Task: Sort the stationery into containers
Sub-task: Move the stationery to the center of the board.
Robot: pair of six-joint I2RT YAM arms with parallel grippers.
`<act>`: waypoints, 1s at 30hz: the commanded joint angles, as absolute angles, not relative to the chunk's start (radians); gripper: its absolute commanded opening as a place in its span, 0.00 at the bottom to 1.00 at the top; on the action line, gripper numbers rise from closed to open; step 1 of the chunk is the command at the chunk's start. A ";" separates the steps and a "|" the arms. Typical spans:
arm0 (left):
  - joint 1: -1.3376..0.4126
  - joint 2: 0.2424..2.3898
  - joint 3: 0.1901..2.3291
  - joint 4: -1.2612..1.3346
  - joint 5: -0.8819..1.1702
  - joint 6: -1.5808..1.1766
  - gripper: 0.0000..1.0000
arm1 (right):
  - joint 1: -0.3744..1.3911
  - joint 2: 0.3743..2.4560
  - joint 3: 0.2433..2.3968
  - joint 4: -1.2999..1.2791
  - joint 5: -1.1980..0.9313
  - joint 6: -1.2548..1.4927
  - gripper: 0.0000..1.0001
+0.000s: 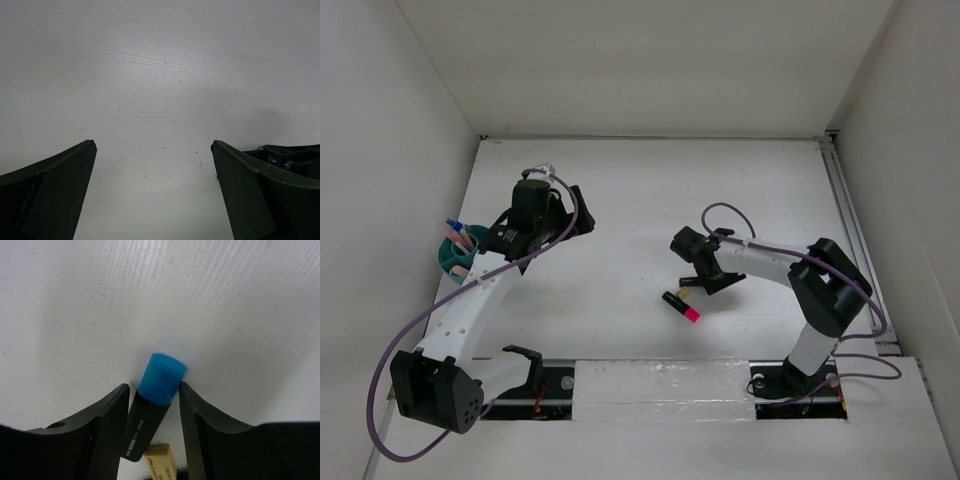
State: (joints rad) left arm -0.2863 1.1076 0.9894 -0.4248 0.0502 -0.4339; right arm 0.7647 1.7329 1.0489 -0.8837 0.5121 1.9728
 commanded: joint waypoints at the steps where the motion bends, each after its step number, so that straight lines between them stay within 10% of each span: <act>1: -0.285 1.081 0.982 -0.420 0.043 -0.420 1.00 | 0.736 1.807 0.983 -0.689 0.474 2.366 0.50; 11: -0.285 1.081 0.982 -0.420 0.034 -0.420 1.00 | 0.670 1.838 0.965 -0.522 0.474 2.137 0.23; 30: -0.285 1.081 0.982 -0.420 0.034 -0.420 1.00 | 0.624 1.902 0.974 -0.423 0.452 1.878 0.06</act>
State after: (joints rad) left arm -0.2863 1.1076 0.9894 -0.4248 0.0433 -0.4339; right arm 0.6289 1.8214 1.0275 -0.2947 0.5152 1.9545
